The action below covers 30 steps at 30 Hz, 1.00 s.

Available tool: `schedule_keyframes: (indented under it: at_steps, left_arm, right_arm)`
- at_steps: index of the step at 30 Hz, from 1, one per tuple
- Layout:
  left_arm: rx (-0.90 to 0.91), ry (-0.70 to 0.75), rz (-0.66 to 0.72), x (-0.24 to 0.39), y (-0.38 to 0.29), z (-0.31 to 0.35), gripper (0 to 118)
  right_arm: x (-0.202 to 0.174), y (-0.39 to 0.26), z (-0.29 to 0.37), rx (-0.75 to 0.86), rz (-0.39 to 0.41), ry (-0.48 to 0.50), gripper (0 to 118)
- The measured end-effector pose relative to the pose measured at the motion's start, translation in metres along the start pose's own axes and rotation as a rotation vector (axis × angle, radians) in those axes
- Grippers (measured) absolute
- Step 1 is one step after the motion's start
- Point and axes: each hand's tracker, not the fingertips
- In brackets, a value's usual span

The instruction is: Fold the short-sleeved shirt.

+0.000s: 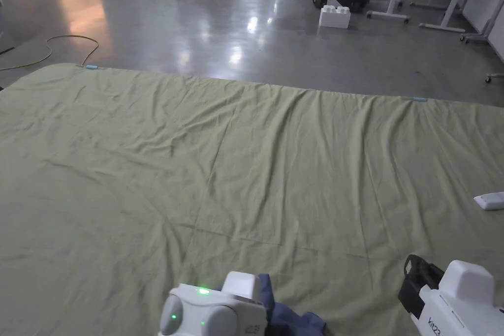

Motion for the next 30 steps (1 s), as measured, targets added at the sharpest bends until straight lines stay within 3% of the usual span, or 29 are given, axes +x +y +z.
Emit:
schedule_keyframes:
  at_steps: [5,7,8,12,13,16,20,21,24,26,30]
  left_arm:
    - [-0.023,0.014,0.028,0.008,-0.007,-0.033,12]
    - [-0.022,0.002,0.058,0.005,-0.008,-0.034,19]
    - [-0.018,-0.037,0.084,0.002,-0.007,-0.03,24]
    - [-0.018,-0.249,0.149,-0.018,-0.003,0.0,71]
    - [-0.01,-0.304,0.165,-0.026,-0.002,0.011,72]
    - [0.054,-0.361,0.179,-0.043,0.001,0.033,71]
    - [0.09,-0.194,0.145,-0.05,0.002,0.023,69]
    - [0.076,-0.171,0.139,-0.05,0.001,0.017,63]
    - [0.011,-0.25,0.169,-0.043,-0.002,-0.005,21]
    - [-0.03,-0.283,0.154,-0.032,-0.006,-0.02,21]
    - [-0.059,-0.179,0.048,-0.002,-0.021,-0.05,18]
  right_arm:
    - [0.005,-0.004,0.002,-0.008,-0.007,-0.016,2]
    - [0.005,-0.006,0.002,-0.012,-0.008,-0.021,2]
    - [0.006,-0.007,0.002,-0.016,-0.01,-0.022,2]
    - [0.006,-0.008,0.003,-0.023,-0.009,-0.022,2]
    - [0.006,-0.009,0.003,-0.023,-0.009,-0.023,2]
    - [0.007,-0.009,0.003,-0.024,-0.01,-0.024,2]
    - [0.008,-0.01,0.002,-0.027,-0.012,-0.025,2]
    - [0.008,-0.01,0.002,-0.028,-0.011,-0.025,2]
    - [0.008,-0.011,0.002,-0.033,-0.01,-0.025,2]
    - [0.009,-0.012,0.002,-0.035,-0.01,-0.027,2]
    - [0.011,-0.014,0.003,-0.042,-0.013,-0.036,2]
